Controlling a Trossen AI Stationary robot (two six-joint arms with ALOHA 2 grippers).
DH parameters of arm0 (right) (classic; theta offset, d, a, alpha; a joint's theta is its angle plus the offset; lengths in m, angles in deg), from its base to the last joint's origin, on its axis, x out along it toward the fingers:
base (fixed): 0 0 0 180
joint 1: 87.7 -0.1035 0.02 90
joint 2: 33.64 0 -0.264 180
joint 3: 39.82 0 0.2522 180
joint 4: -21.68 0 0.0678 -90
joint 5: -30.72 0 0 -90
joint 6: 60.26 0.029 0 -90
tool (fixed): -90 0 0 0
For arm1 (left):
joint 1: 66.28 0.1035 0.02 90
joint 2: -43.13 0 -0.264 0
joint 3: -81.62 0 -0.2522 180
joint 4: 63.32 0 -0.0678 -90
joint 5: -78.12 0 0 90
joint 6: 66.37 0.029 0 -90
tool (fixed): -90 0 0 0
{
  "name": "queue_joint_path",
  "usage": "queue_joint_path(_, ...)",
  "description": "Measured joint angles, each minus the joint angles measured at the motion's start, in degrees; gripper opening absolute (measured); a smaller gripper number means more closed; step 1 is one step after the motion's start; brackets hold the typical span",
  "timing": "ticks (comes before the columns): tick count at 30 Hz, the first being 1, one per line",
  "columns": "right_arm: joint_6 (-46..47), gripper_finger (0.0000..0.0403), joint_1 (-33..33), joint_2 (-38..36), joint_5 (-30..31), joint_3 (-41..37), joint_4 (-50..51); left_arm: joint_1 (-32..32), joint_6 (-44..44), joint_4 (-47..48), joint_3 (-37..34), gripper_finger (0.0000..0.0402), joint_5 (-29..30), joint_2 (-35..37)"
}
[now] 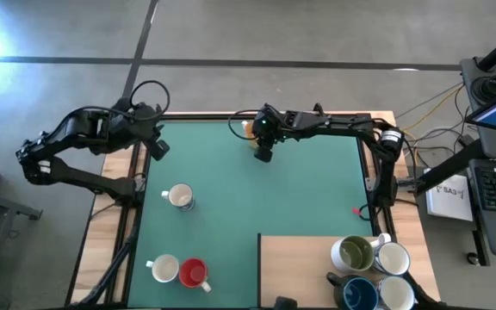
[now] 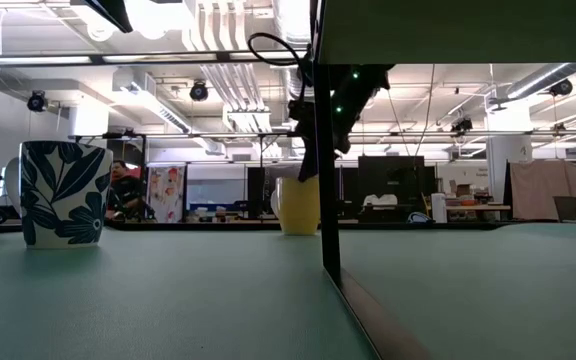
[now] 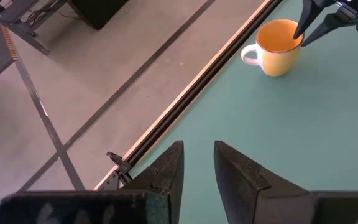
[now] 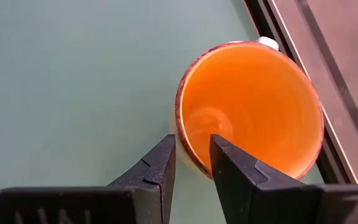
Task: Place coffee mugs
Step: Put the yellow mug on the shelf
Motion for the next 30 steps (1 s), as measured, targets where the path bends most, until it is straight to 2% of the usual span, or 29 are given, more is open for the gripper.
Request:
queue_joint_path(9, -0.2, 0.0085, -0.1, 0.0, -0.2, -1.6, 0.2, 0.0, 0.0, 0.0, 0.0, 0.0071, 0.0, 0.0)
queue_joint_path(19, -0.5, 0.0018, -0.1, 0.0, -0.1, -2.2, -1.8, 0.0, -0.3, 0.0, 0.0, 0.0071, 0.0, 0.0)
queue_joint_path(25, 1.0, 0.0011, -0.1, 0.0, -0.2, -2.2, -2.0, 0.0, -0.4, 0.0, 0.0, 0.0071, 0.0, 0.0)
queue_joint_path(30, 3.9, 0.0011, -0.4, 0.0, -0.8, 1.8, 5.2, 0.0, -1.1, 0.0, 0.0, 0.0071, 0.1, 0.0)
